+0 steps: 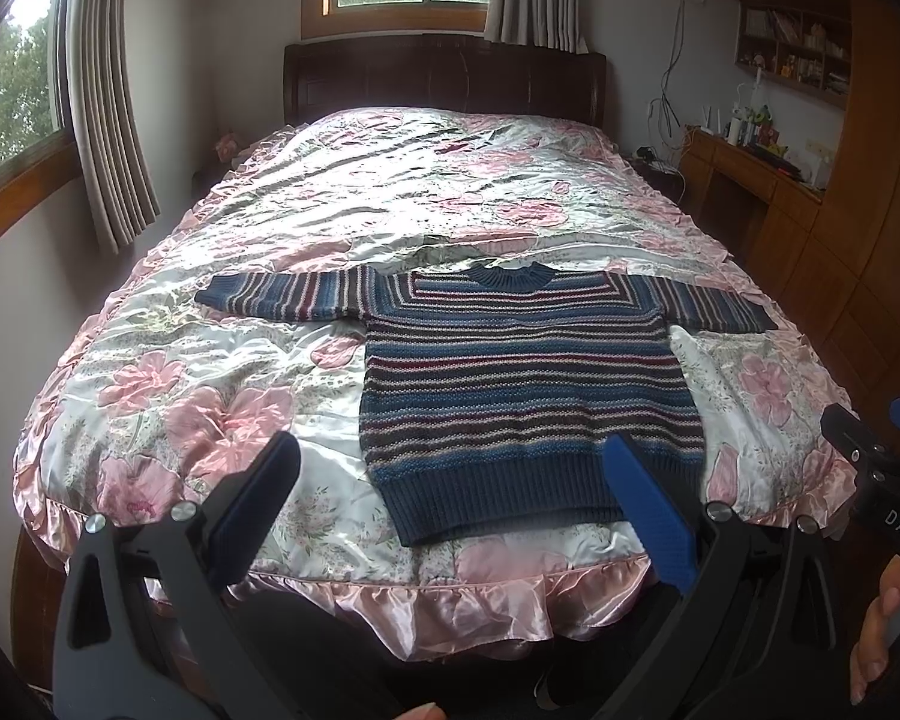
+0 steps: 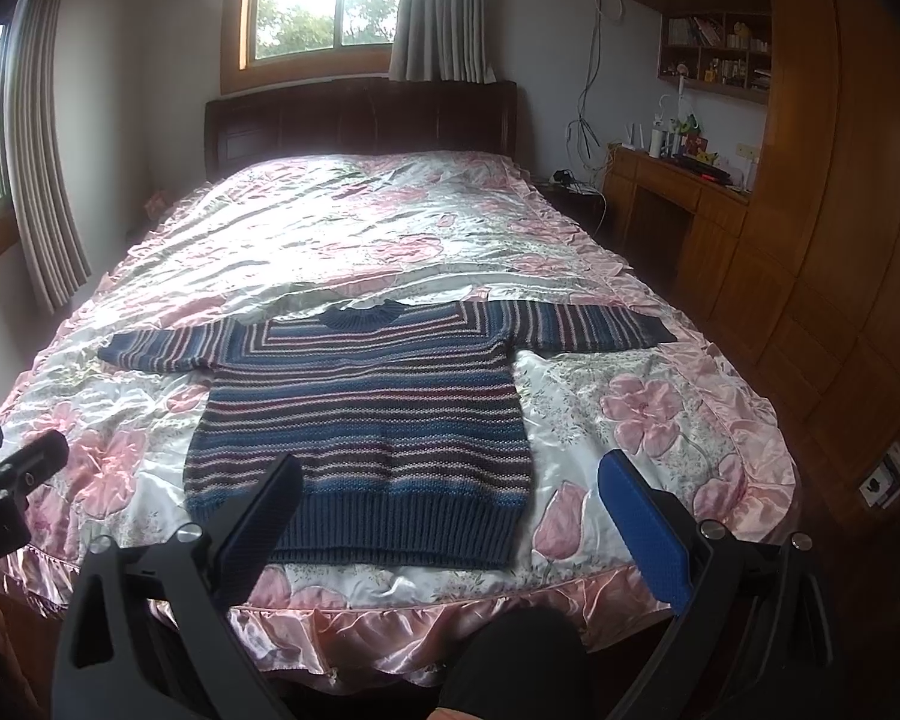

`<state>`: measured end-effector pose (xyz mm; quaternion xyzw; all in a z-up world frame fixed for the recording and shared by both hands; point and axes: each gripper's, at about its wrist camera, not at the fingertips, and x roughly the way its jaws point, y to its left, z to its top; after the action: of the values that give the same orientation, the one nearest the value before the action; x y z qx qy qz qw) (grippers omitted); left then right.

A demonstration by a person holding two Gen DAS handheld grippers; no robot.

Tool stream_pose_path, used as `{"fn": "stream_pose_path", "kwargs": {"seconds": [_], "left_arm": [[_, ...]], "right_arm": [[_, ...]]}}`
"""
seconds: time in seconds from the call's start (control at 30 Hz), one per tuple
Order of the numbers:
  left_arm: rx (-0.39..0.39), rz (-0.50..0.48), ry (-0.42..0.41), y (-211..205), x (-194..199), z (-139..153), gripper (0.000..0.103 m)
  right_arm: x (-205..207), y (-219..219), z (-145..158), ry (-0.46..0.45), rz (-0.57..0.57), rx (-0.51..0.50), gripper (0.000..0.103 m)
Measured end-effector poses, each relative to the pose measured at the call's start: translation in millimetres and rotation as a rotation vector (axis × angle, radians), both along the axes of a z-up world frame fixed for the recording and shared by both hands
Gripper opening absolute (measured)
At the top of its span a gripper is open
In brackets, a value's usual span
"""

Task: Fold small clothes

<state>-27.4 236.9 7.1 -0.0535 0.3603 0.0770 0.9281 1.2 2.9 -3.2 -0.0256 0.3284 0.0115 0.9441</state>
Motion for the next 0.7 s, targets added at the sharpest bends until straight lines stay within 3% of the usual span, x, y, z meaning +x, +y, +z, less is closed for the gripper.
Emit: {"fn": "stream_pose_path", "kwargs": {"seconds": [0.7], "left_arm": [[0.0, 0.0, -0.001, -3.1, -1.4, -1.4, 0.1]], "right_arm": [[1.8, 1.1, 0.8, -0.005, 0.008, -0.005, 0.099]]}}
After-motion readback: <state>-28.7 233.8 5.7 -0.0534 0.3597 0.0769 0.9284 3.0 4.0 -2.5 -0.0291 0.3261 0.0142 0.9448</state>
